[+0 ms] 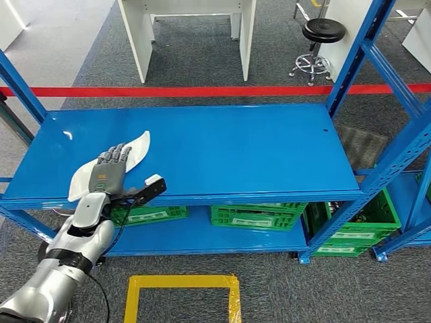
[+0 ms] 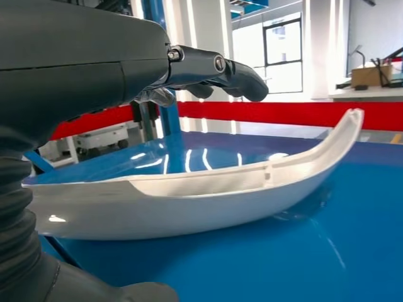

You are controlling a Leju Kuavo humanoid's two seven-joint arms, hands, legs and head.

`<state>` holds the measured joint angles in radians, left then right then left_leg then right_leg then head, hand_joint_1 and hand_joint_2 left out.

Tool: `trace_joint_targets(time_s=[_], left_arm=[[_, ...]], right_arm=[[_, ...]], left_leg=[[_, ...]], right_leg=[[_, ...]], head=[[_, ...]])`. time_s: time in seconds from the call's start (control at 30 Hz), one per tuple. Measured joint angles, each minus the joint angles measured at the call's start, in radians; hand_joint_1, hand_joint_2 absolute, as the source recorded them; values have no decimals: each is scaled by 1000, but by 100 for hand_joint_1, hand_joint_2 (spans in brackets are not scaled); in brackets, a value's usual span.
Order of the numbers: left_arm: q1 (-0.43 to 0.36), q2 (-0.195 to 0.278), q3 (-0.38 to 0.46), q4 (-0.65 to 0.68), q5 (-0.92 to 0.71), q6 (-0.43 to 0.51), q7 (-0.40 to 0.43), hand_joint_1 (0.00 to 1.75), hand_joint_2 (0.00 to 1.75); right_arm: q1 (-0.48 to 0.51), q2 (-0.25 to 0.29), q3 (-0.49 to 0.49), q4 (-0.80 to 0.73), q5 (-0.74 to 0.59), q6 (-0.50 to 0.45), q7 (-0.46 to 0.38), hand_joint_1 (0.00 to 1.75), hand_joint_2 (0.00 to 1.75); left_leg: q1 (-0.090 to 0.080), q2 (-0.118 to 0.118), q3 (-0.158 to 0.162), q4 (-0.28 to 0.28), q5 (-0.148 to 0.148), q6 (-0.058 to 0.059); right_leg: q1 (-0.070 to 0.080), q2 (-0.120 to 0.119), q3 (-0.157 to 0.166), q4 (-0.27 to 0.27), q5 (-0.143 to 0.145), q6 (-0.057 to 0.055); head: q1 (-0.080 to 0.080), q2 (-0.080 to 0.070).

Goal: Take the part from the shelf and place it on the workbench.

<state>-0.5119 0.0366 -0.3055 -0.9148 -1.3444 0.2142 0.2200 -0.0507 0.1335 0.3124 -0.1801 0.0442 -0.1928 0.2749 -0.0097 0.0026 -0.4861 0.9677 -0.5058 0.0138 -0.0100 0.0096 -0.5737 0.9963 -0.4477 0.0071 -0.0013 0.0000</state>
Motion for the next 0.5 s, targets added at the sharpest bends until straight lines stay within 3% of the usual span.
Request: trace_joint_targets(time_s=[0.33, 0.5], left_arm=[[-32, 7, 26, 132, -19, 54, -9, 0, 175], [-64, 13, 28, 194, -93, 43, 43, 0, 175]], right_arm=[[0, 0, 0, 0, 8, 4, -2, 0, 0], [-1, 0, 0, 0, 18, 7, 2, 0, 0]], left_leg=[[0, 0, 0, 0, 0, 0], [0, 0, -1, 0, 0, 0]], right_leg=[[0, 0, 0, 0, 0, 0], [0, 0, 1, 0, 0, 0]], head=[[0, 0], [0, 0]])
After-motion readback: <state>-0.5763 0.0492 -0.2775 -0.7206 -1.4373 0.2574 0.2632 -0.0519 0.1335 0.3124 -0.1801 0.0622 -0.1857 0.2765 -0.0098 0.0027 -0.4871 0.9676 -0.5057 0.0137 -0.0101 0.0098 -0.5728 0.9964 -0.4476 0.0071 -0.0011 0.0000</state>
